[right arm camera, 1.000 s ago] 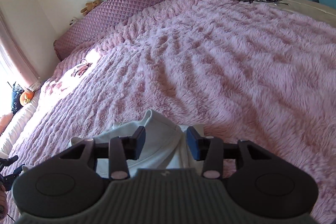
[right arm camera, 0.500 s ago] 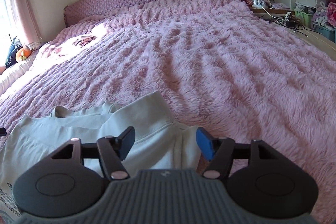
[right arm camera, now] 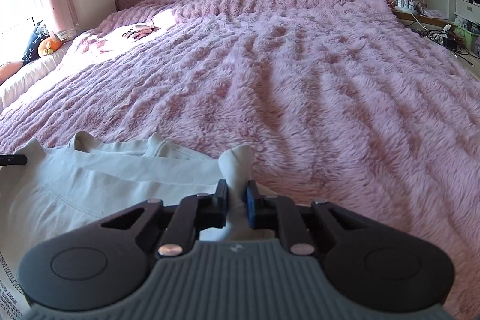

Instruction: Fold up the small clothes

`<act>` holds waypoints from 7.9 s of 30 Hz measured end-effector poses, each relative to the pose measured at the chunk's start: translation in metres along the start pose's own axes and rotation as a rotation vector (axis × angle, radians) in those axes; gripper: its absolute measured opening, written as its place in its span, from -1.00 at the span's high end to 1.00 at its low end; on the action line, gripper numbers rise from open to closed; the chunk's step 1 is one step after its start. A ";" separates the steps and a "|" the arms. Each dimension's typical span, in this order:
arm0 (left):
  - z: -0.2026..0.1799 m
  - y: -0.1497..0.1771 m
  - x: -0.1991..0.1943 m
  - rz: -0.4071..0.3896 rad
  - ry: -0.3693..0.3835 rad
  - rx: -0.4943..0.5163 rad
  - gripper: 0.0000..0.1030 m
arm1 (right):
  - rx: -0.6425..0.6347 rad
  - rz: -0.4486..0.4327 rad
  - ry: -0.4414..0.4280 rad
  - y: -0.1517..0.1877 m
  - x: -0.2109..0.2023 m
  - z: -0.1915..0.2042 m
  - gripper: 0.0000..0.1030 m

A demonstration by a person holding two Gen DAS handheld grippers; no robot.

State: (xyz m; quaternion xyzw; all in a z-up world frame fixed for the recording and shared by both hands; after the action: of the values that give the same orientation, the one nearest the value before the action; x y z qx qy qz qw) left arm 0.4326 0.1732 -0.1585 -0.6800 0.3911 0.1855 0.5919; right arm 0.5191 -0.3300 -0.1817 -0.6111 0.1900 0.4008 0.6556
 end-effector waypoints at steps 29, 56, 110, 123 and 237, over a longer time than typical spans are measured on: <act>0.010 0.121 -0.139 0.100 0.137 -0.186 0.11 | 0.117 0.072 -0.068 0.150 -0.164 0.019 -0.22; 0.019 0.137 -0.108 0.118 0.272 -0.222 0.68 | 0.194 0.159 -0.143 0.147 -0.128 0.017 0.41; 0.008 0.092 -0.128 0.136 0.100 -0.081 0.27 | 0.083 -0.008 -0.089 0.116 -0.163 0.014 0.62; -0.031 0.039 -0.031 0.087 0.168 -0.036 0.09 | 0.010 -0.050 -0.068 0.032 -0.050 0.034 0.57; -0.044 0.153 -0.141 0.191 0.132 -0.271 -0.72 | -0.433 0.148 0.197 0.186 -0.080 0.274 0.22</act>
State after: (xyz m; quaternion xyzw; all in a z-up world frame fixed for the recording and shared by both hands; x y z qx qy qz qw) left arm 0.2201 0.1762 -0.1484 -0.7240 0.4633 0.2471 0.4474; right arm 0.2633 -0.1047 -0.1937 -0.7578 0.2070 0.4177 0.4566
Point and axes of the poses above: each gripper's, at about its wrist camera, not at the fingertips, and x roughly the way its jaws point, z to its left, y to its underside, the point moved 2 cm from there along x, roughly the way its jaws point, and after that the axes turned 9 degrees about z, right-handed, at the moved point
